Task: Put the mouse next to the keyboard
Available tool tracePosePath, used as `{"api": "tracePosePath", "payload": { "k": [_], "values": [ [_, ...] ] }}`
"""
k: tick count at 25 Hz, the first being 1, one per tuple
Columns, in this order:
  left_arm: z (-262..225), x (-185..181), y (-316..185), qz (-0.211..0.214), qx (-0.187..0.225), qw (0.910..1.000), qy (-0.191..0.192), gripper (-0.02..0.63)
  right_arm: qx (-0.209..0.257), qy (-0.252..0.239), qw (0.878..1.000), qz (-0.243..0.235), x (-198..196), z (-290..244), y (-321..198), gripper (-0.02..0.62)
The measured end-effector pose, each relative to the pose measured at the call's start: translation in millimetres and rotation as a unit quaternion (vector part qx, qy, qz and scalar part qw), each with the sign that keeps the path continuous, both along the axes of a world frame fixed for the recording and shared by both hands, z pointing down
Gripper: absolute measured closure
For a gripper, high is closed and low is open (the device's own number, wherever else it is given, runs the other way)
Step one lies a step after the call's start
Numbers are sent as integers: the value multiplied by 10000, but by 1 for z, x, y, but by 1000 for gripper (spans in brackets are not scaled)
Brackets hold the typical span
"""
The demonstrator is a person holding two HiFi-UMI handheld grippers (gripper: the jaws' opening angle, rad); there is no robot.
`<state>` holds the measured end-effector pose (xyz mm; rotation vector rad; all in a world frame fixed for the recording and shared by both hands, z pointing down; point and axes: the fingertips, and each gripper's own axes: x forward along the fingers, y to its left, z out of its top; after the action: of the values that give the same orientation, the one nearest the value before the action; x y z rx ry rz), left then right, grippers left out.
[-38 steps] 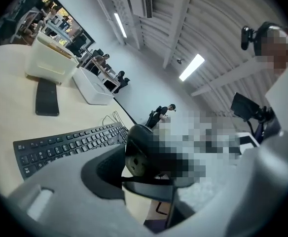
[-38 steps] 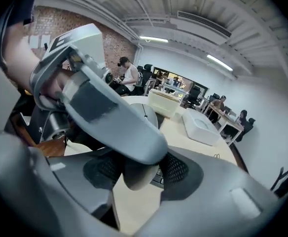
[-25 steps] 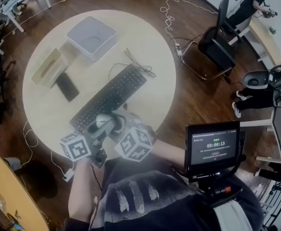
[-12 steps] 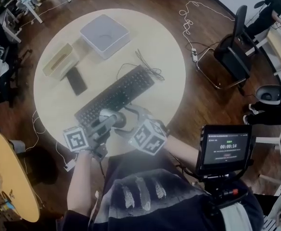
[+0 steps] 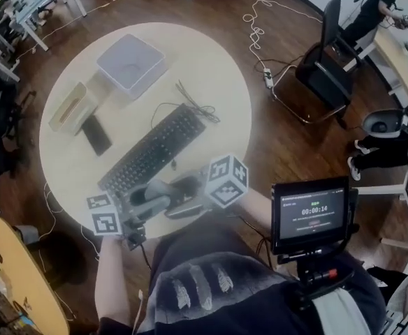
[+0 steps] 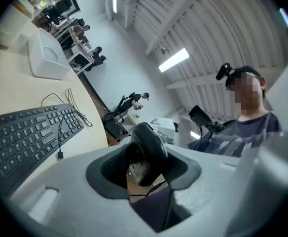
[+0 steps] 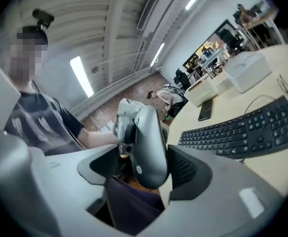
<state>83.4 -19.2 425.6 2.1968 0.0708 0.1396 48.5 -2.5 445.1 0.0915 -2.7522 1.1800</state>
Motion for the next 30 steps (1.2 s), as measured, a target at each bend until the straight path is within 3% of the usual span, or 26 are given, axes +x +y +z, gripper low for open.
{"api": "tracePosePath", "payload": {
  "k": [2, 4, 6, 8, 11, 15, 19, 25, 30],
  "values": [
    [6, 5, 1, 178, 162, 9996, -174, 431, -310, -307, 9989, 197, 3, 0, -4, 290],
    [9, 1, 1, 250, 205, 9993, -196, 435, -304, -244, 9988, 306, 0, 3, -6, 293],
    [2, -13, -2, 210, 119, 9997, -26, 436, -318, -200, 9984, 428, -11, -1, -9, 300],
    [-6, -27, -9, 202, 57, 9996, 211, 437, -381, -184, 9966, 706, -23, -5, -19, 383],
    [3, -44, -29, 141, 153, 9990, 387, 443, -560, -77, 9933, 1006, -36, 5, -37, 396],
    [13, -44, -35, -286, 580, 9978, 147, 446, -867, 61, 9894, 1163, -31, 19, -35, 410],
    [7, -42, -39, -708, 601, 9950, 364, 445, -1083, -71, 9799, 1675, -23, 14, -32, 413],
    [4, -67, -65, -1714, 582, 9832, 233, 414, -1274, -96, 9571, 2600, 3, 10, -56, 419],
    [-4, -85, -80, -2254, 640, 9720, 180, 416, -1244, -212, 9508, 2831, 24, 4, -69, 422]
  ]
}}
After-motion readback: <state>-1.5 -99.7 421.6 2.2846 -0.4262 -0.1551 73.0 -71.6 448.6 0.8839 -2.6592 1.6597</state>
